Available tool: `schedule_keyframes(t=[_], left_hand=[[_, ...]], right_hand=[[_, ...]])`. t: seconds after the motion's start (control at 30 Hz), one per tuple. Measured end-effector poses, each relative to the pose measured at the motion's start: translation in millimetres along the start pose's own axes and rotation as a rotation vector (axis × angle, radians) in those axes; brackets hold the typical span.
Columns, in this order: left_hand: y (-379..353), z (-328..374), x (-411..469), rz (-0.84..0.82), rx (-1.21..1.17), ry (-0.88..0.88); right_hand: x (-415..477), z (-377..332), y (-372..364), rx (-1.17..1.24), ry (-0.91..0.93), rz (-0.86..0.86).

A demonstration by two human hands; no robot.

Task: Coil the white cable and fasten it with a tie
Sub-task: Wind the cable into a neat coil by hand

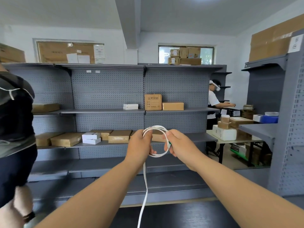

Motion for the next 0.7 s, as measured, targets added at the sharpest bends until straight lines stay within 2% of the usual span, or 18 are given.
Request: schedule_keyframes(t=[0.23,0.4,0.5,0.6,0.7], left_hand=[[-0.4,-17.1,-0.3,0.020,-0.167,0.191],[-1.4,-22.0,-0.6,0.023,-0.145,0.236],[-12.2,-19.7,-1.5,-0.127,-0.263,0.207],[-25.6,-11.7,-6.8,-0.328,-0.493,0.166],[-24.3,-7.2,-7.7,-0.309,-0.483,0.092]], right_hand=[[-2.5,-0.4,-8.9,-0.060,-0.009,-0.093],[-5.1,-5.5,-18.3,-0.203,0.058,-0.109],[-0.1,-0.5,-9.2,-0.221,0.041,-0.044],[2.2,10.8,3.7,-0.067,-0.031,0.047],[-1.1,19.3,5.2,0.063,-0.103,0.059]])
Point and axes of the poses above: each hand's wrist, its own x-axis towards the middle knuckle, its own y-axis out of the back of the hand, z = x × y, the point moved 10 cm from there along x, towards the middle knuckle, and after that the axes turned 10 degrees about x, right-handed, at the moved point
